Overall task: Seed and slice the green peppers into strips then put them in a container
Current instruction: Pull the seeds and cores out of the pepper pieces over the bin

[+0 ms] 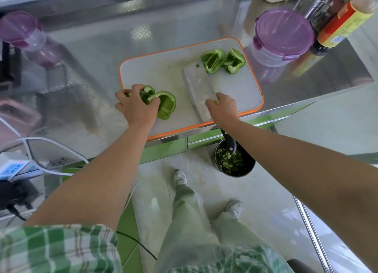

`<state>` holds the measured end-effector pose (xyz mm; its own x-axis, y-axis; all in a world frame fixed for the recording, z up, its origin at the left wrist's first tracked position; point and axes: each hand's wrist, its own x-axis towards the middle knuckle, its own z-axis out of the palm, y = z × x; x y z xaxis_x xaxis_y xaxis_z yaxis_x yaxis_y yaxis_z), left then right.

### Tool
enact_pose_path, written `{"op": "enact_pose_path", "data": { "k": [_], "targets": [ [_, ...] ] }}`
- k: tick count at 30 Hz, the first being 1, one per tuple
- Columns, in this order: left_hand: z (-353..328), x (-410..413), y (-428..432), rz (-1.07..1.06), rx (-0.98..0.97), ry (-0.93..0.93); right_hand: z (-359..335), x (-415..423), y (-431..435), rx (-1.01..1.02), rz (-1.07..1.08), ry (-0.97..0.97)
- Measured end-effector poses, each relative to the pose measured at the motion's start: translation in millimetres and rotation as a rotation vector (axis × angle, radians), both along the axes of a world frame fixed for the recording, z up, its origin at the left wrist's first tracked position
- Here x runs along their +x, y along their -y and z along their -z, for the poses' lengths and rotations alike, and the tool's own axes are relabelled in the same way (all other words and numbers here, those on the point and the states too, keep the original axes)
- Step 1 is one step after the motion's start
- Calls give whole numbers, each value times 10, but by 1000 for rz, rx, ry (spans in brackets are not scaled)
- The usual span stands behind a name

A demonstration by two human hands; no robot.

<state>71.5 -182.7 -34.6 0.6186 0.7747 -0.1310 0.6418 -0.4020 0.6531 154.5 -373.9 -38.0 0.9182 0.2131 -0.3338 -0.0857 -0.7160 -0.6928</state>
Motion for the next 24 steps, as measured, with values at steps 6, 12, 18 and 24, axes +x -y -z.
{"op": "enact_pose_path", "data": {
  "k": [6,12,18,24],
  "targets": [
    [-62,148,-239,108,42,8,-176,285,-358,32,56,25],
    [-185,358,-586,122,45,8,-211,495,-806,82,229,18],
    [-209,488,-742,170,10,-2,-267,682,-1020,-254,167,54],
    [-172,504,-843,189,-11,2,-250,630,-1085,-290,106,35]
  ]
}}
